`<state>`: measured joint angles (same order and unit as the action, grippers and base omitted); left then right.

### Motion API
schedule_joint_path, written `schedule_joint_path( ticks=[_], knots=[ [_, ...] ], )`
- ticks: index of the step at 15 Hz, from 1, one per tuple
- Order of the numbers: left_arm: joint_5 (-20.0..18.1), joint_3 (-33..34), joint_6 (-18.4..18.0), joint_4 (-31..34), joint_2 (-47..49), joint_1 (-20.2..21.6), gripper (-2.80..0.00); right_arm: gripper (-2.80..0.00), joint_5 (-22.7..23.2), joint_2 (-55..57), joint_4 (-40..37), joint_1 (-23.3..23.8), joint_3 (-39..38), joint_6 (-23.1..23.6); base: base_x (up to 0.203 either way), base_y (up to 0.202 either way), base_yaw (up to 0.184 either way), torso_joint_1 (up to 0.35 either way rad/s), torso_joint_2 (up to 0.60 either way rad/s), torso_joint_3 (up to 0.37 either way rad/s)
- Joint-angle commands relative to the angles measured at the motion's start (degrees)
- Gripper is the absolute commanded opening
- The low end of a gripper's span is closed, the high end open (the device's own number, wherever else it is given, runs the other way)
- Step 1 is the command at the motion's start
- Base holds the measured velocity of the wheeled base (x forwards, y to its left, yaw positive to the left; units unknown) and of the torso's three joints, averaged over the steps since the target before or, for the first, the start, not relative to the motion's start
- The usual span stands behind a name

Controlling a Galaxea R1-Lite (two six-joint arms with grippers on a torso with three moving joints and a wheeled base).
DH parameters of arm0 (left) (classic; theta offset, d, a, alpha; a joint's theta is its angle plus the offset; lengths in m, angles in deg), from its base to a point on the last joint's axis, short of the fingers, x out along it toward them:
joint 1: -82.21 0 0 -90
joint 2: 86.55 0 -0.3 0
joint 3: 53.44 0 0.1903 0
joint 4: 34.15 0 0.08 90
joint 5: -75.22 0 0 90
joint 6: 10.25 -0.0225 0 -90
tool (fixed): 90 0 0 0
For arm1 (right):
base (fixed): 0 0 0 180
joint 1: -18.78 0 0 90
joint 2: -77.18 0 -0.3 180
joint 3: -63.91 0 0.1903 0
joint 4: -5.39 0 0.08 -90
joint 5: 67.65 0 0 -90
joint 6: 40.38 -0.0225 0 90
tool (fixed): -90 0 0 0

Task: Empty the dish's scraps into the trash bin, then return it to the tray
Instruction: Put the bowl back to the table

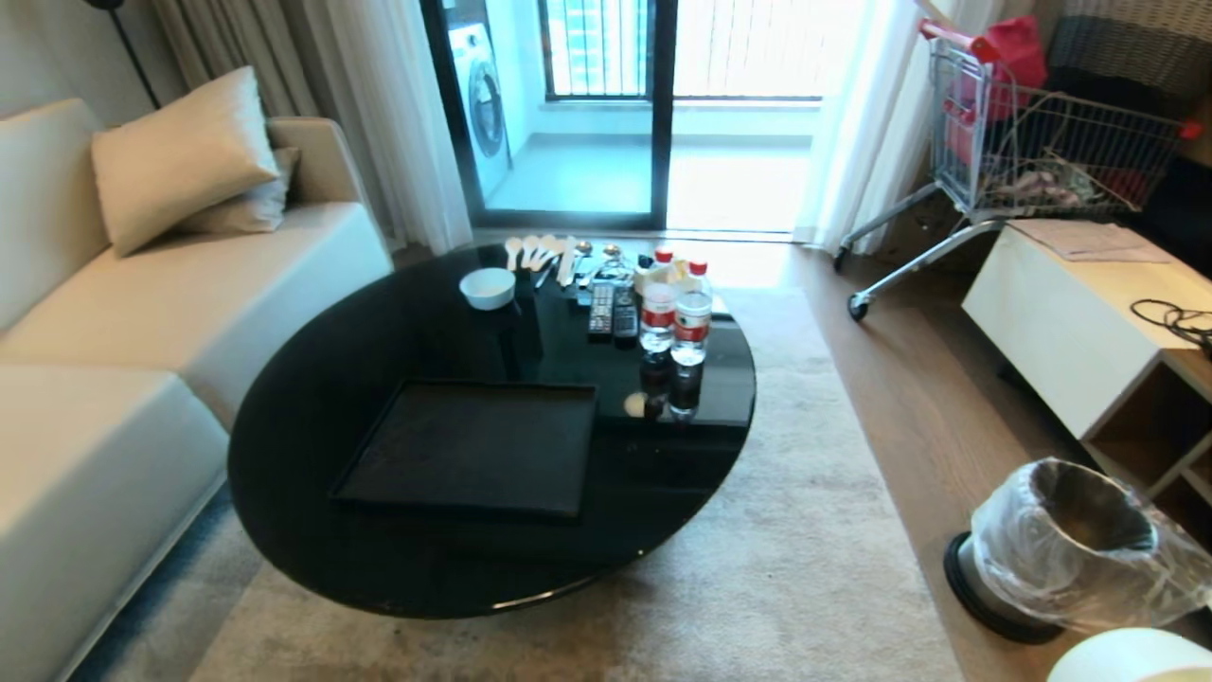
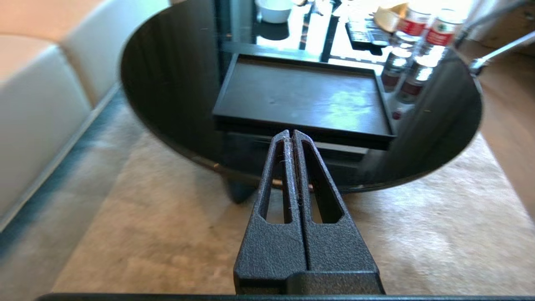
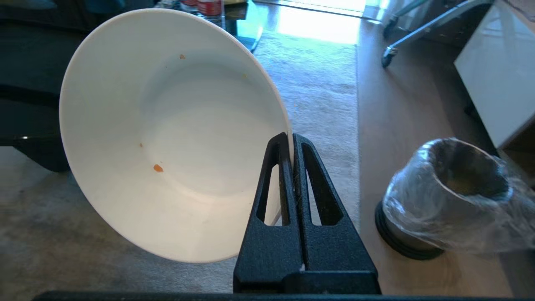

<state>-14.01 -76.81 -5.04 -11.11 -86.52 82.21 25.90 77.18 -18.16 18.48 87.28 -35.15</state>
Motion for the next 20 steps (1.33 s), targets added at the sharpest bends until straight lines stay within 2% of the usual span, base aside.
schedule_joint_path(
  ticks=[1, 9, 17, 20],
  knots=[
    [0.0, 0.0, 0.1, 0.0, 0.0, 0.0, -2.8, -2.8, 0.1, 0.1, 0.0, 0.0, 0.0, 0.0, -0.002, -0.011, 0.167, 0.0, 0.0, 0.005],
    [0.0, 0.0, 0.1, 0.0, 0.0, 0.0, -2.8, -2.8, 0.1, 0.1, 0.0, 0.0, 0.0, 0.0, -0.001, -0.01, 0.158, 0.002, 0.0, 0.002],
    [0.0, 0.0, 0.1, 0.0, 0.0, 0.0, -2.8, -2.8, 0.1, 0.1, 0.0, 0.0, 0.0, 0.0, 0.0, 0.0, 0.008, 0.0, 0.0, 0.0],
    [0.0, 0.0, 0.1, 0.0, 0.0, 0.0, -2.8, -2.8, 0.1, 0.1, 0.0, 0.0, 0.0, 0.0, 0.147, 0.0, 0.0, 0.001, 0.0, -0.001]
  ],
)
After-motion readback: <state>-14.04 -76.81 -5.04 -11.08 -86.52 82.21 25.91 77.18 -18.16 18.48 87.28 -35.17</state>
